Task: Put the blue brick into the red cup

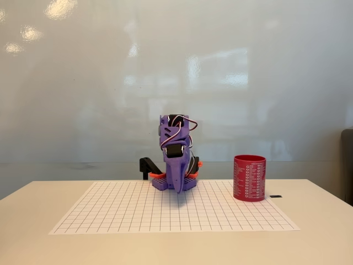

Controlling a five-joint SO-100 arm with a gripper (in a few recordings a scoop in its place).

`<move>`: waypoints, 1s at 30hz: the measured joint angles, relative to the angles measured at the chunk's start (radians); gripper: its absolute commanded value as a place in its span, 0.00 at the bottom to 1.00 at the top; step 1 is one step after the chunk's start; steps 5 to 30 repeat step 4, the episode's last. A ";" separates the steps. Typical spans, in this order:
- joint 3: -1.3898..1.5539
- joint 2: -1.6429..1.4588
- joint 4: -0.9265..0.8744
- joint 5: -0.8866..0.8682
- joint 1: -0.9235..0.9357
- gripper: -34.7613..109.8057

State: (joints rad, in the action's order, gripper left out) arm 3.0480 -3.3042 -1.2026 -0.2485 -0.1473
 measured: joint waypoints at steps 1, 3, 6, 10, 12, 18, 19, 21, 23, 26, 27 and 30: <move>0.000 0.000 0.000 0.000 -0.005 0.24; 0.000 0.000 0.000 0.000 -0.006 0.24; 0.000 0.000 0.000 0.000 -0.006 0.24; 0.000 0.000 0.000 0.000 -0.006 0.24; 0.000 0.000 0.000 0.000 -0.006 0.24; 0.000 0.000 0.000 0.000 -0.006 0.24; 0.000 0.000 0.000 0.000 -0.006 0.24; 0.000 0.000 0.000 0.000 -0.006 0.24; 0.000 0.000 0.000 0.000 -0.006 0.24; 0.000 0.000 0.000 0.000 -0.006 0.24; 0.000 0.000 0.000 0.000 -0.006 0.24; 0.000 0.000 0.000 0.000 -0.006 0.24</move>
